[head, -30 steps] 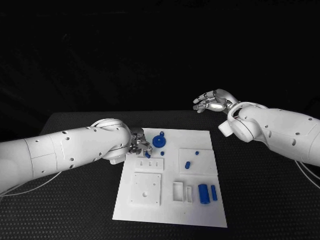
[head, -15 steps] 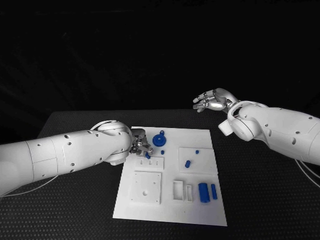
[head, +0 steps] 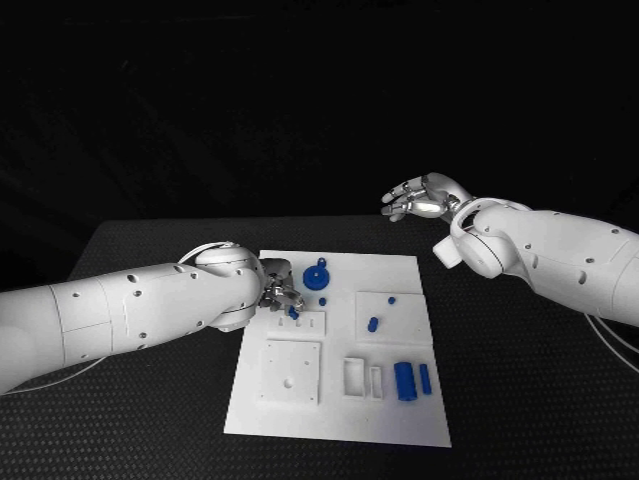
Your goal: Assemble the parts on the task board
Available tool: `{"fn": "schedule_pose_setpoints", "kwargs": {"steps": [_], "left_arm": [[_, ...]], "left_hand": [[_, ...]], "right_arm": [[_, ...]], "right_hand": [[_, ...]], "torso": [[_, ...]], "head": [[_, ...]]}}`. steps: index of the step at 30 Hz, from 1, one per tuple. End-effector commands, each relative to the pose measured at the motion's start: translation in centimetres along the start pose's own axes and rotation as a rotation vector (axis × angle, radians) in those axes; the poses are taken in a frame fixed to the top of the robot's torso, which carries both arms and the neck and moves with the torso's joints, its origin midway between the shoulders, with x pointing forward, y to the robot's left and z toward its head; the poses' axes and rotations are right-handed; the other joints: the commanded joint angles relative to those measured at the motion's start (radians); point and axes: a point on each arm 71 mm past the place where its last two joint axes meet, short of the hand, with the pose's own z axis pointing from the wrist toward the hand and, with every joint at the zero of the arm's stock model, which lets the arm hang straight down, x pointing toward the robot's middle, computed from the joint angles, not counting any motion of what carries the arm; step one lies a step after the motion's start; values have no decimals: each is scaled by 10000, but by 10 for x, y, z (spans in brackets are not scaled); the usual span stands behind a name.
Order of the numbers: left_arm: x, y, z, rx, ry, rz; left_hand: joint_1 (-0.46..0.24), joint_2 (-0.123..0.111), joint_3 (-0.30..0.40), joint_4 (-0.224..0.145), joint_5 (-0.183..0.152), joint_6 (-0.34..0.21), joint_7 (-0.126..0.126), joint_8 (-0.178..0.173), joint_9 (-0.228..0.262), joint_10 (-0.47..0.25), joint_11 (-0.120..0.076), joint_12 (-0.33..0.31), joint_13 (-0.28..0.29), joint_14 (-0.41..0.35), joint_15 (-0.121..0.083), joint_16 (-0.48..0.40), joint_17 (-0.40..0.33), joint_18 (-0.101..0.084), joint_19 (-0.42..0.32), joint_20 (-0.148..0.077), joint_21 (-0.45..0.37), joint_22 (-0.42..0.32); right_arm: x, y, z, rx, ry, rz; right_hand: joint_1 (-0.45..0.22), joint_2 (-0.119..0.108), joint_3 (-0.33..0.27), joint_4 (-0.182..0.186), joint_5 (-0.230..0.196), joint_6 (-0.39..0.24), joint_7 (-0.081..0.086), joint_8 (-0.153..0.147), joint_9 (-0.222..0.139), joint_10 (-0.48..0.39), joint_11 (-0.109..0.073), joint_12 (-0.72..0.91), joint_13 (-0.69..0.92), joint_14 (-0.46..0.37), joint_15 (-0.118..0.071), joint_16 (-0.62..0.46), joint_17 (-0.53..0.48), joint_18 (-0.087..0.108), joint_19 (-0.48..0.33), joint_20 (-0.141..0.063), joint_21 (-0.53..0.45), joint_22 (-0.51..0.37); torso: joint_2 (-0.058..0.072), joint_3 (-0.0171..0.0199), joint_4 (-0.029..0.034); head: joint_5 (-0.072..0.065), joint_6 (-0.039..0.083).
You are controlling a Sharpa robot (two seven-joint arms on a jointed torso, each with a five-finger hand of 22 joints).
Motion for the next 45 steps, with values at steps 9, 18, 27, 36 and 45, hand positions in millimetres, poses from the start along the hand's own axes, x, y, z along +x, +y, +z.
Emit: {"fn": "schedule_pose_setpoints", "kwargs": {"steps": [9,18,27,36,45], "left_arm": [[4,0,1,111,-166,154],[-3,-1,-1,338,-1467,-985],[-3,-2,-3,301,-1588,-1393],[3,-6,-6,354,-1223,-1423],[11,-5,-6,273,-959,-1449]], "left_hand": [[-68,194,173,-144,179,576,-541,1169,-128,1323,-1217,-34,54,1099,-1000,68,-13,1447,338,-714,102,58],[-90,200,242,-259,329,625,-566,1286,-256,1343,-1239,-35,122,1124,-948,128,-6,1421,279,-682,157,80],[-105,201,290,-346,626,688,-593,1385,-368,1364,-1266,7,210,1150,-904,218,26,1387,218,-640,206,100],[-111,209,295,-359,647,692,-597,1401,-393,1366,-1270,17,230,1152,-901,234,33,1383,207,-633,216,102],[-117,228,295,-358,620,684,-597,1406,-412,1363,-1271,19,242,1149,-902,241,35,1381,201,-630,220,102]], "right_arm": [[3,2,0,-77,203,-70],[3,1,0,-47,210,-68],[2,1,0,-20,193,-75],[2,1,0,-13,215,-70],[3,1,0,-4,261,-59]], "right_hand": [[-31,25,-74,-19,84,-11,110,57,-26,58,-1,-53,-46,-19,52,-65,-22,176,-94,-4,-59,27],[-159,45,-196,25,217,-8,124,64,-56,75,-1,-60,-126,-20,62,-88,-36,181,-107,7,-99,64],[-217,47,-267,26,299,-4,137,69,-75,80,-1,-65,-175,-26,68,-103,-45,182,-122,15,-127,87],[-240,54,-297,28,329,1,143,73,-82,84,-2,-65,-196,-27,69,-109,-49,183,-128,17,-139,98],[-254,56,-312,29,344,3,148,74,-87,85,-2,-66,-207,-30,71,-113,-51,183,-132,19,-147,103]], "torso": [[-2,-1,9],[0,13,9],[-5,12,20],[-5,8,3],[-4,14,6]], "head": [[-10,-5],[3,-13],[19,-37],[46,-72],[66,-93]]}}
